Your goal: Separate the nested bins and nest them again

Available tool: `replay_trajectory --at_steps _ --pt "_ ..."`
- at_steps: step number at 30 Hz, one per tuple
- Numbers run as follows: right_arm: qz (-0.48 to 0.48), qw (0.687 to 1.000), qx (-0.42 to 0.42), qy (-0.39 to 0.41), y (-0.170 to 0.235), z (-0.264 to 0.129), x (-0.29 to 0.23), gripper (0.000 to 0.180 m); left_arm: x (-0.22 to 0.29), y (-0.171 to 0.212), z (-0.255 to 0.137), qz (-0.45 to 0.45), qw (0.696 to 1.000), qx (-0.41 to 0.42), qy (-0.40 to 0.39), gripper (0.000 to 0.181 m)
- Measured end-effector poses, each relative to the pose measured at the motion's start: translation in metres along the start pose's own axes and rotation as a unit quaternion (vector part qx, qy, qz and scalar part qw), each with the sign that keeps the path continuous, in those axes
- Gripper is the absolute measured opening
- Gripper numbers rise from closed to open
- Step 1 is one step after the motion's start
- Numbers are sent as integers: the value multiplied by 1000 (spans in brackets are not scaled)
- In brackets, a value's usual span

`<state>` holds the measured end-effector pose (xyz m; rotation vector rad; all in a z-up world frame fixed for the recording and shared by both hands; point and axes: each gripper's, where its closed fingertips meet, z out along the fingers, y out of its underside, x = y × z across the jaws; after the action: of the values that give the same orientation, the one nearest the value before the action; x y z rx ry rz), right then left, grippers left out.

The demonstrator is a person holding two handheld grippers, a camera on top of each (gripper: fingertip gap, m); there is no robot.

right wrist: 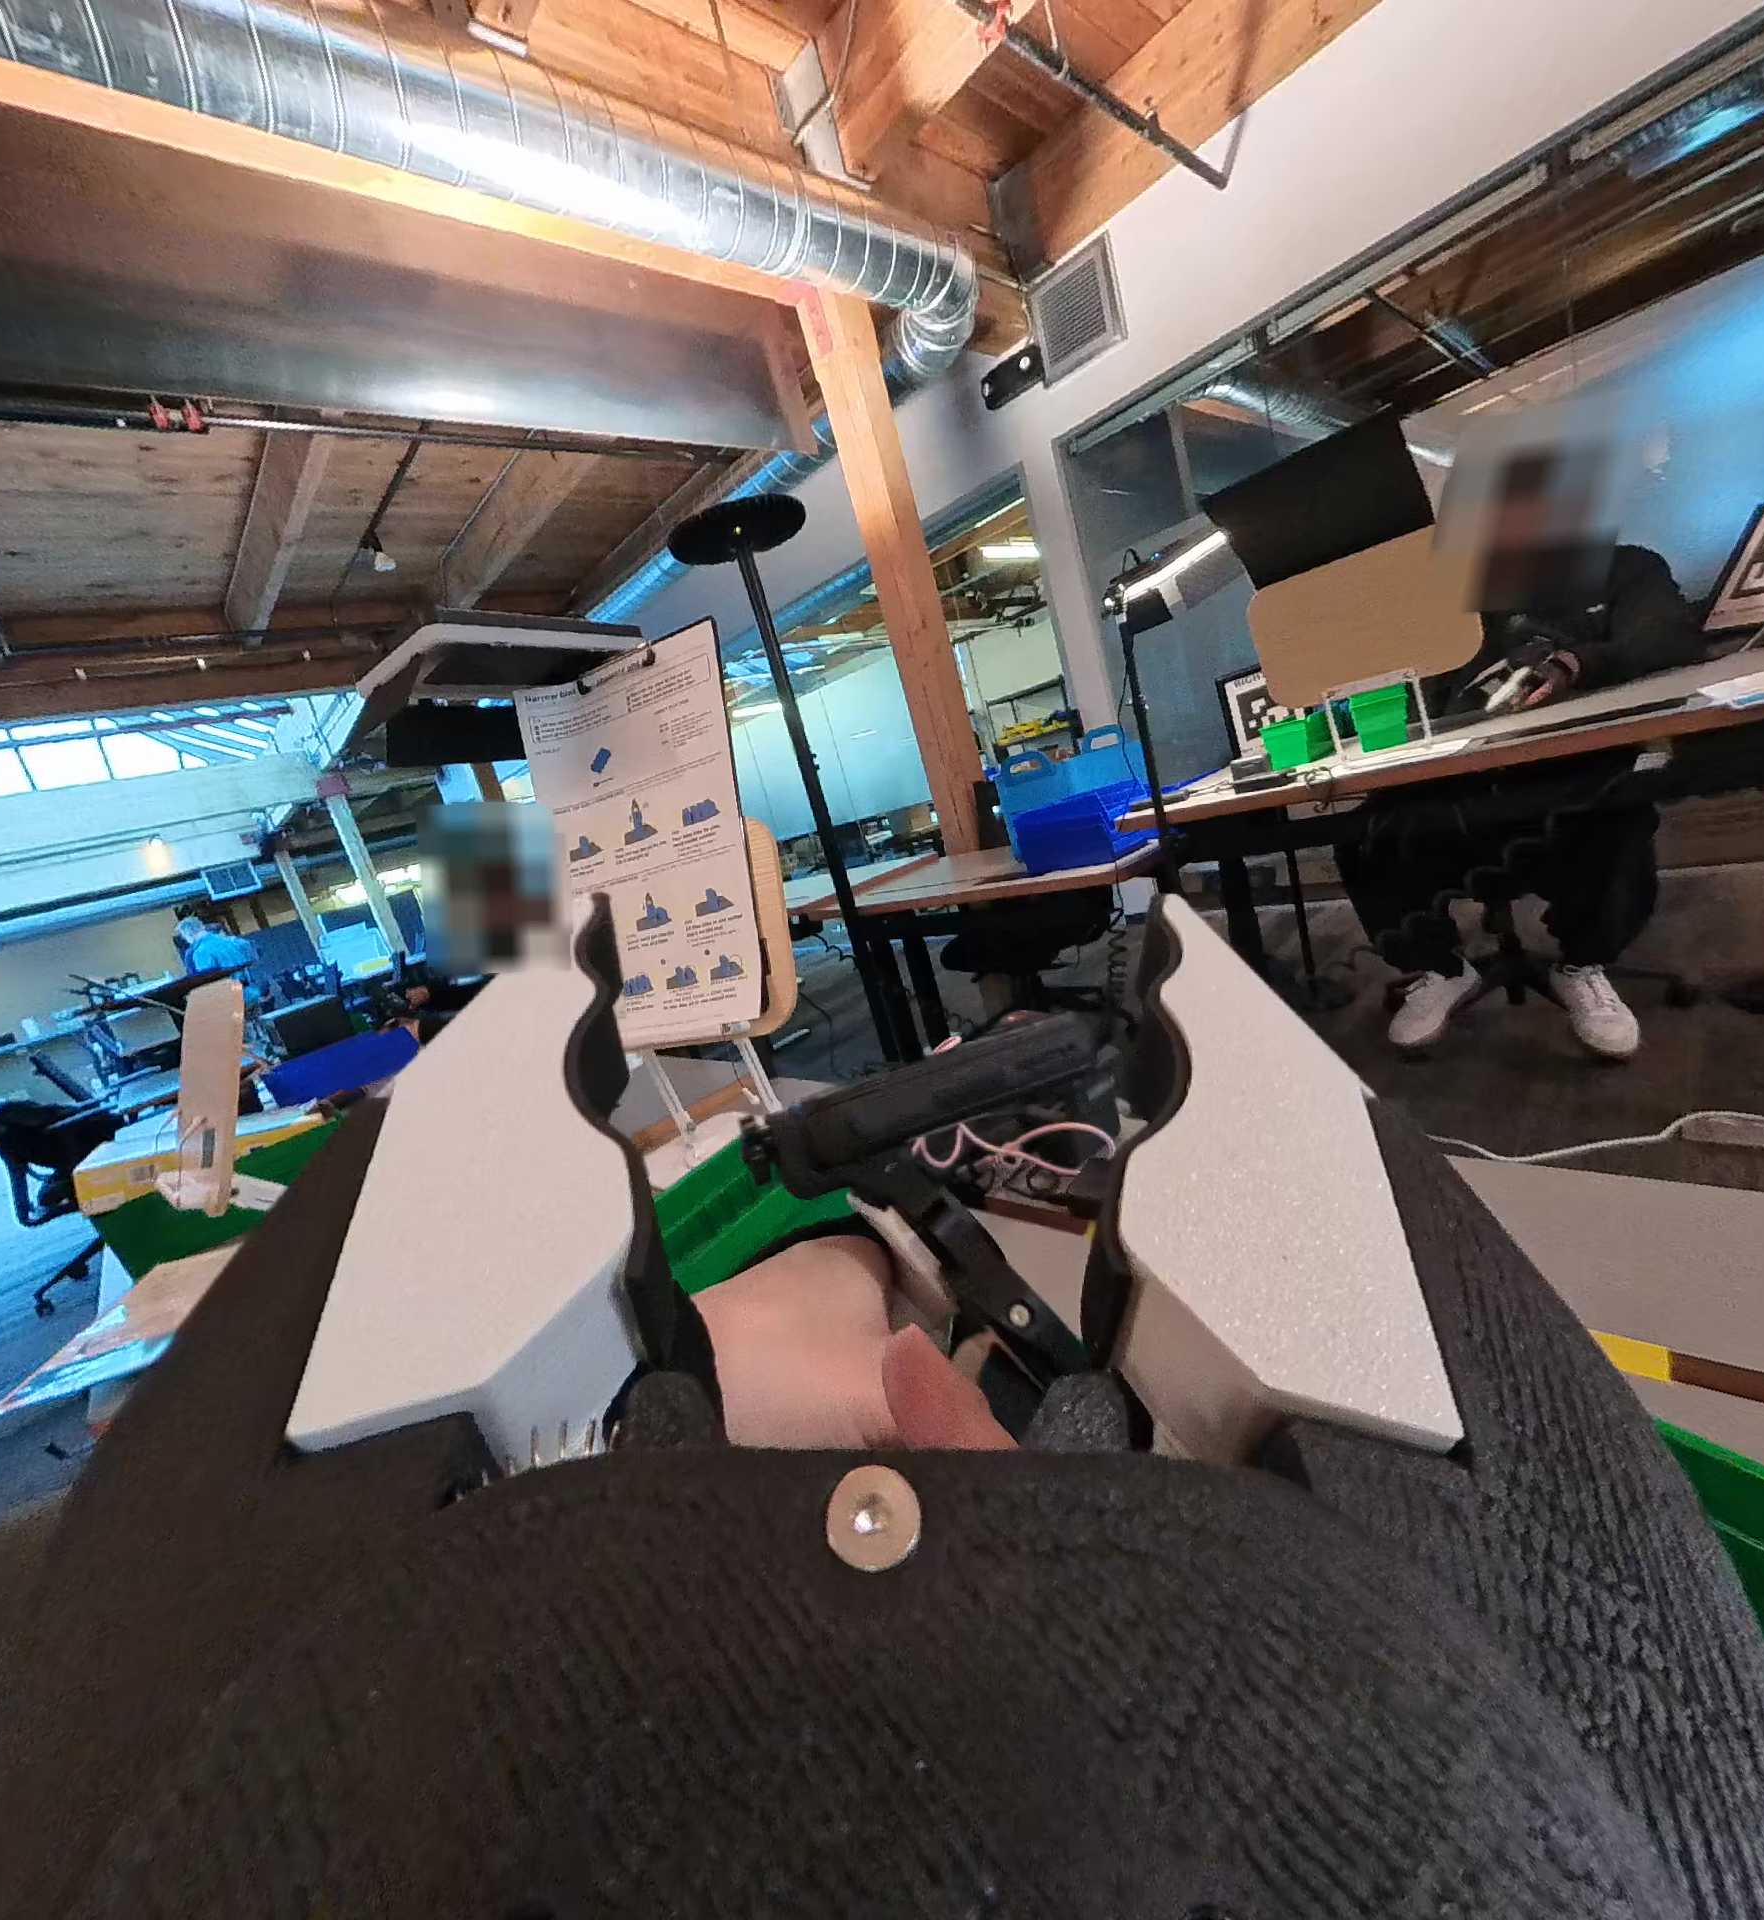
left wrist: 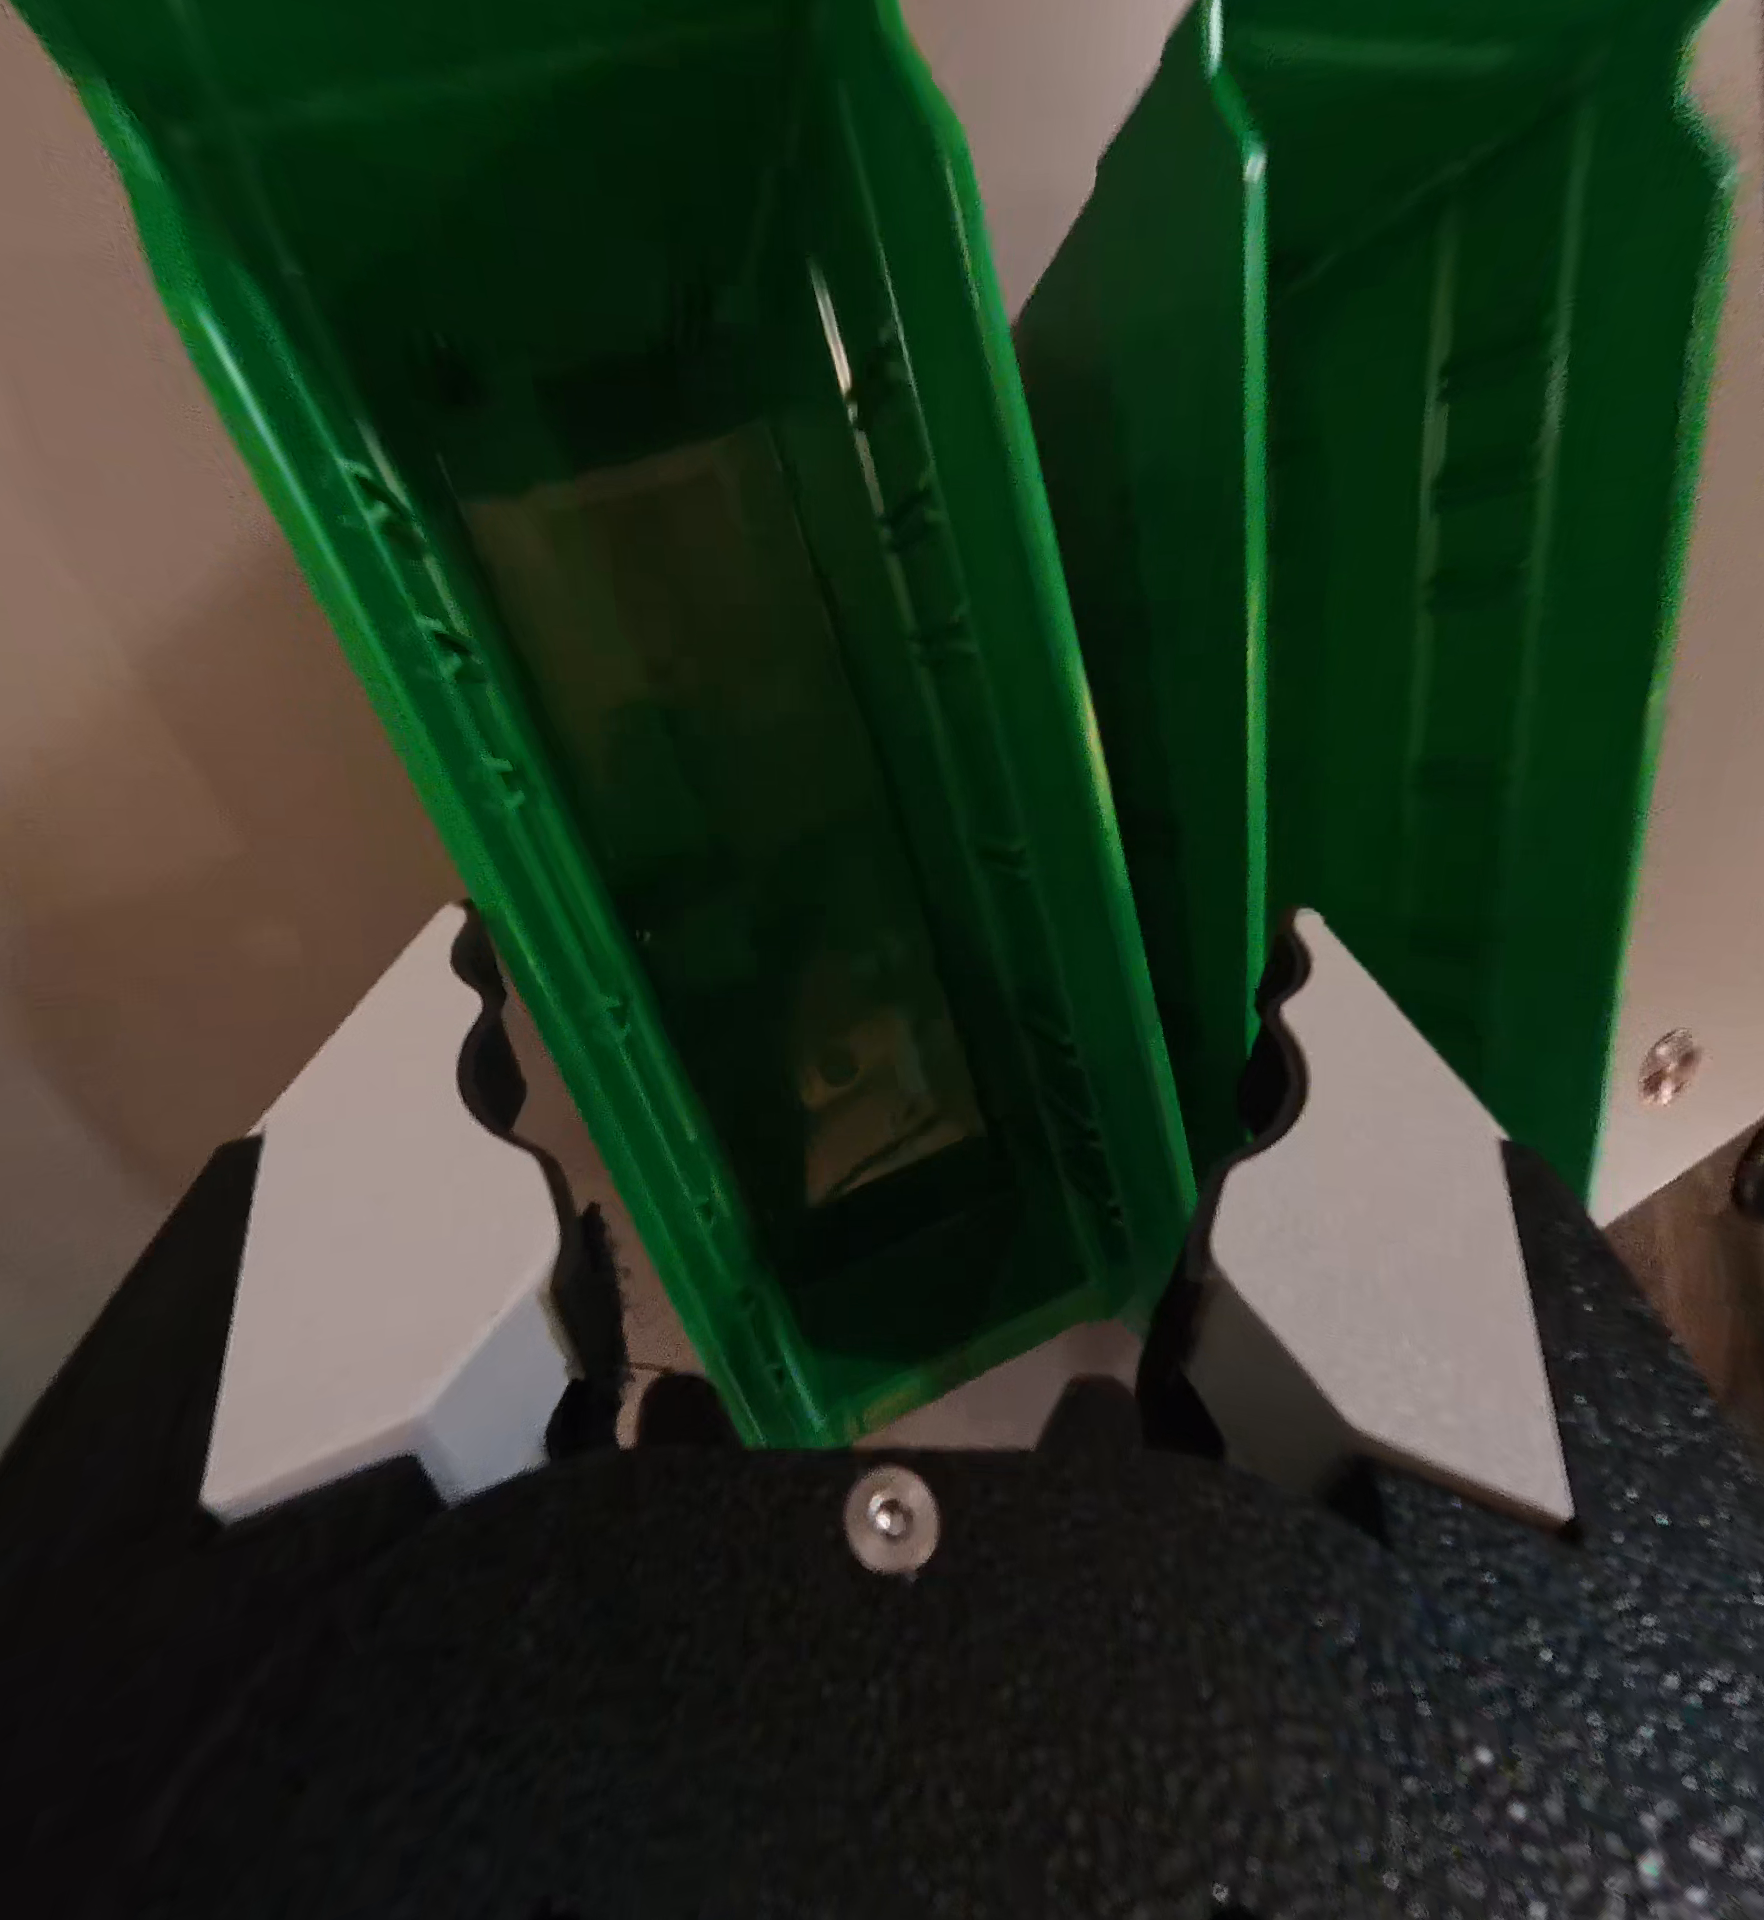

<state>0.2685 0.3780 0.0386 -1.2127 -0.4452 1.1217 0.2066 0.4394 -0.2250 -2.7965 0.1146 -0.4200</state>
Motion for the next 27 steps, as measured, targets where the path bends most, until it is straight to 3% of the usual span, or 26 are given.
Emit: replay_trajectory --at_steps 3,10,17,22,27 --pt "11 1000 10 1 -3 -3 5 99 -4 -6 -2 -4 1000 20 2 136" --pt "21 1000 15 5 -4 -5 12 99 -10 18 24 4 998 -42 -49 144" --pt "19 1000 18 -1 -7 -6 7 99 -23 27 11 57 996 -70 -10 119" --pt "20 1000 16 -5 -5 -3 5 99 -46 19 -17 69 997 -30 13 111" --pt "18 1000 8 1 -1 0 7 99 -56 6 -79 55 997 8 58 111"
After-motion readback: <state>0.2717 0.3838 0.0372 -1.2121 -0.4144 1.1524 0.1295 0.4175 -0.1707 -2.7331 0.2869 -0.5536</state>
